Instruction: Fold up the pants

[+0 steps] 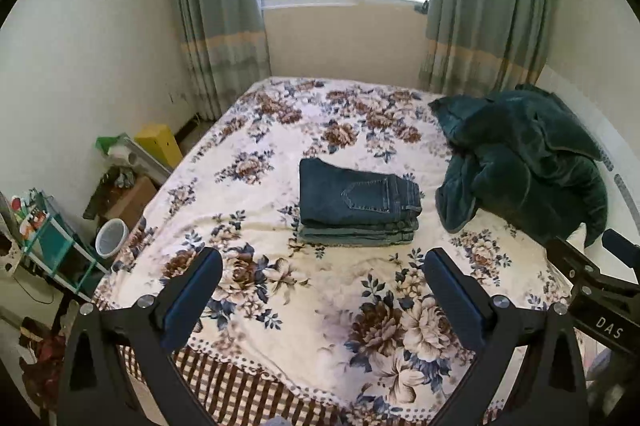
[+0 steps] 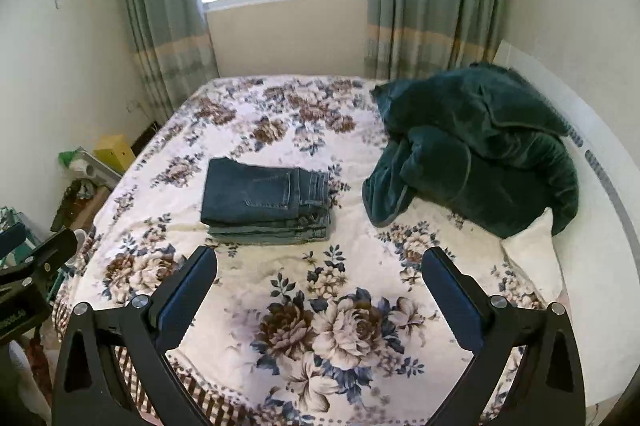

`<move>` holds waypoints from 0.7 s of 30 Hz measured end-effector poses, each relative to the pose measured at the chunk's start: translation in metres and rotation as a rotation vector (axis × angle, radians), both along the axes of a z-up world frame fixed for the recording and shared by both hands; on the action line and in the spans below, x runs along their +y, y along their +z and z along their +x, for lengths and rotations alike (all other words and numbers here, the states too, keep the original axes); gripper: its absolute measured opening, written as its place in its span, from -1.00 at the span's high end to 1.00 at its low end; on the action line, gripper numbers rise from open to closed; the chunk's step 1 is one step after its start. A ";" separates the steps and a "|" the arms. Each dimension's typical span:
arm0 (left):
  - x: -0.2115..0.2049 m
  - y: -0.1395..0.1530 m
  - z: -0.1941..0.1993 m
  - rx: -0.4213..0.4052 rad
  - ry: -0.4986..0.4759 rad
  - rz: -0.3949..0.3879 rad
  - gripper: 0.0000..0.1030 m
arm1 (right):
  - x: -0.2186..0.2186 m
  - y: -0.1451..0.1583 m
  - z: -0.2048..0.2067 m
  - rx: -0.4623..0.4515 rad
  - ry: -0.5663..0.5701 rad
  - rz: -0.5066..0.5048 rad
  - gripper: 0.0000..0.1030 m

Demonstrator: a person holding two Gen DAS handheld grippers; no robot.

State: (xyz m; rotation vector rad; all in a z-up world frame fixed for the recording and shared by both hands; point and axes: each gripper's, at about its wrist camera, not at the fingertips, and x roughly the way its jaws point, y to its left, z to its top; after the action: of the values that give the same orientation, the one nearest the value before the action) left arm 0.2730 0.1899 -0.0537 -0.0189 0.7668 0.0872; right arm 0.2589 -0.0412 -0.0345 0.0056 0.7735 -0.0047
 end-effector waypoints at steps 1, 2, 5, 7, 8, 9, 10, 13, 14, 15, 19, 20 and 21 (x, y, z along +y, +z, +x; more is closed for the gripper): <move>0.001 0.009 -0.009 -0.017 0.005 0.005 -1.00 | 0.001 0.009 -0.011 -0.012 0.002 -0.003 -1.00; 0.002 0.015 -0.018 -0.030 0.001 0.004 -1.00 | 0.003 0.019 -0.024 -0.027 0.002 -0.007 -1.00; 0.004 0.038 -0.045 -0.072 -0.010 0.001 -1.00 | 0.007 0.047 -0.059 -0.065 0.001 -0.012 -1.00; 0.006 0.046 -0.057 -0.079 -0.018 -0.005 -1.00 | 0.011 0.065 -0.081 -0.079 -0.003 -0.016 -1.00; 0.006 0.049 -0.061 -0.083 -0.023 -0.009 -1.00 | 0.012 0.074 -0.091 -0.088 -0.006 -0.010 -1.00; 0.007 0.052 -0.066 -0.084 -0.028 -0.012 -1.00 | 0.013 0.080 -0.099 -0.096 -0.010 -0.010 -1.00; 0.009 0.054 -0.071 -0.088 -0.029 -0.014 -1.00 | 0.014 0.085 -0.106 -0.101 -0.011 -0.012 -1.00; 0.013 0.056 -0.081 -0.097 -0.029 -0.020 -1.00 | 0.018 0.100 -0.127 -0.115 -0.015 -0.004 -1.00; 0.014 0.056 -0.085 -0.096 -0.027 -0.026 -1.00 | 0.021 0.104 -0.133 -0.117 -0.013 -0.009 -1.00; 0.016 0.055 -0.087 -0.098 -0.025 -0.032 -1.00 | 0.020 0.103 -0.132 -0.119 -0.018 -0.009 -1.00; 0.017 0.052 -0.089 -0.087 -0.022 -0.011 -1.00 | 0.023 0.110 -0.144 -0.119 -0.009 -0.005 -1.00; 0.016 0.052 -0.089 -0.088 -0.021 -0.005 -1.00 | 0.023 0.110 -0.145 -0.120 -0.005 -0.005 -1.00; 0.016 0.051 -0.090 -0.087 -0.018 -0.001 -1.00 | 0.024 0.110 -0.145 -0.119 0.000 -0.005 -1.00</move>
State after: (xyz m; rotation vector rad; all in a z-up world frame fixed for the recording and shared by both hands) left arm 0.1830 0.2057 -0.0023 -0.0170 0.6795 0.0686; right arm 0.1140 -0.0173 0.0759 0.0009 0.6541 -0.0060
